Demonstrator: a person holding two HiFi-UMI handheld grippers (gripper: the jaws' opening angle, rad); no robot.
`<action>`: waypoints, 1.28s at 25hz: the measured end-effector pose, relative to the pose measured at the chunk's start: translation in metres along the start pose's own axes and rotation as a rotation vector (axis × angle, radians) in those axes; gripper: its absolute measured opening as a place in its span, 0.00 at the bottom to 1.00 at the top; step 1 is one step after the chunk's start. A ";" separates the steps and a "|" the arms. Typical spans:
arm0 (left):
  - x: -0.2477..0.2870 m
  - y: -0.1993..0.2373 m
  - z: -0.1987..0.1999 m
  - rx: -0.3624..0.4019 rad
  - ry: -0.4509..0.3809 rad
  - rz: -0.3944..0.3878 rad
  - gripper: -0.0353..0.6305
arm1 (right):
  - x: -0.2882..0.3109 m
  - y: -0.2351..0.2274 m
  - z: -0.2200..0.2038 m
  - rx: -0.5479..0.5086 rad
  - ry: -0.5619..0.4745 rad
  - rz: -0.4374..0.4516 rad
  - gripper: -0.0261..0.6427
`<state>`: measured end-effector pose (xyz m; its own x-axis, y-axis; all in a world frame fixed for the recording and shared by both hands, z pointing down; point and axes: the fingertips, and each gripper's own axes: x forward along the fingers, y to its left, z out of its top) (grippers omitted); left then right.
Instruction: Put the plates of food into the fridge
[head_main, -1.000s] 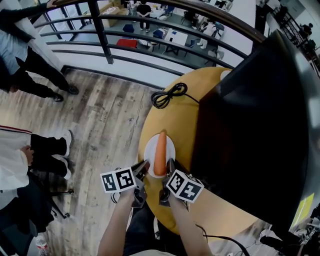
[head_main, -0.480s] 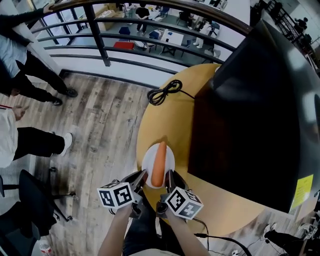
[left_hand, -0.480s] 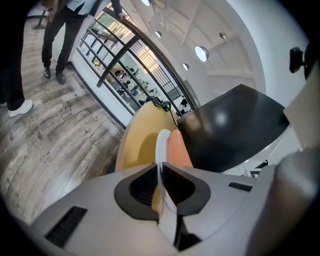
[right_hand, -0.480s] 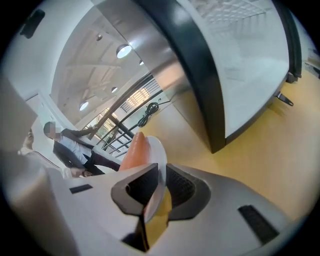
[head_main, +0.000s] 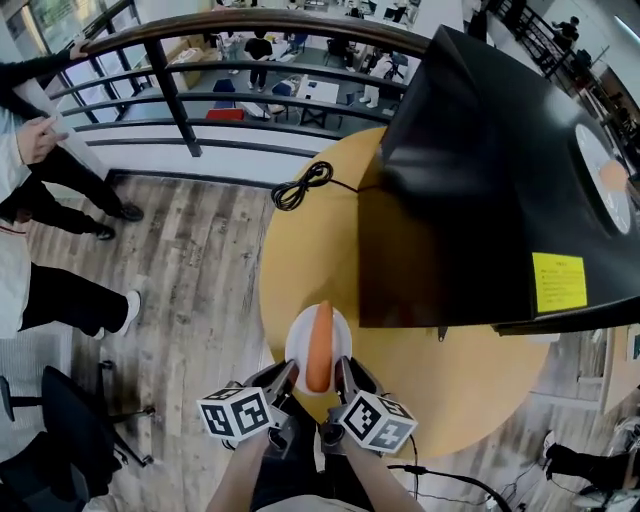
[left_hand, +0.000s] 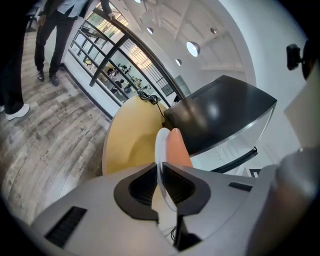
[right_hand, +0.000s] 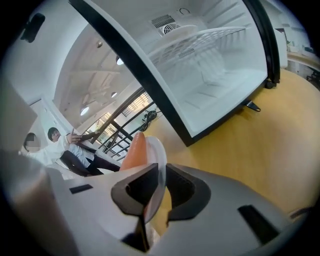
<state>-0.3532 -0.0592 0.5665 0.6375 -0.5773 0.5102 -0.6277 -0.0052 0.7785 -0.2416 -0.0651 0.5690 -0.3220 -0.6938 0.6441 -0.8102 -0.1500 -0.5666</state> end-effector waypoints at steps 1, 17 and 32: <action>-0.002 -0.003 -0.004 0.004 0.008 -0.004 0.10 | -0.005 -0.003 -0.002 0.011 -0.001 -0.002 0.12; 0.001 -0.056 -0.060 0.087 0.072 -0.012 0.11 | -0.072 -0.049 0.001 0.089 -0.050 0.005 0.12; 0.050 -0.149 -0.134 0.044 -0.054 0.008 0.11 | -0.138 -0.137 0.059 0.012 0.003 0.113 0.11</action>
<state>-0.1686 0.0220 0.5250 0.6083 -0.6206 0.4948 -0.6521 -0.0354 0.7573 -0.0573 0.0093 0.5272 -0.4123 -0.7044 0.5778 -0.7627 -0.0800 -0.6418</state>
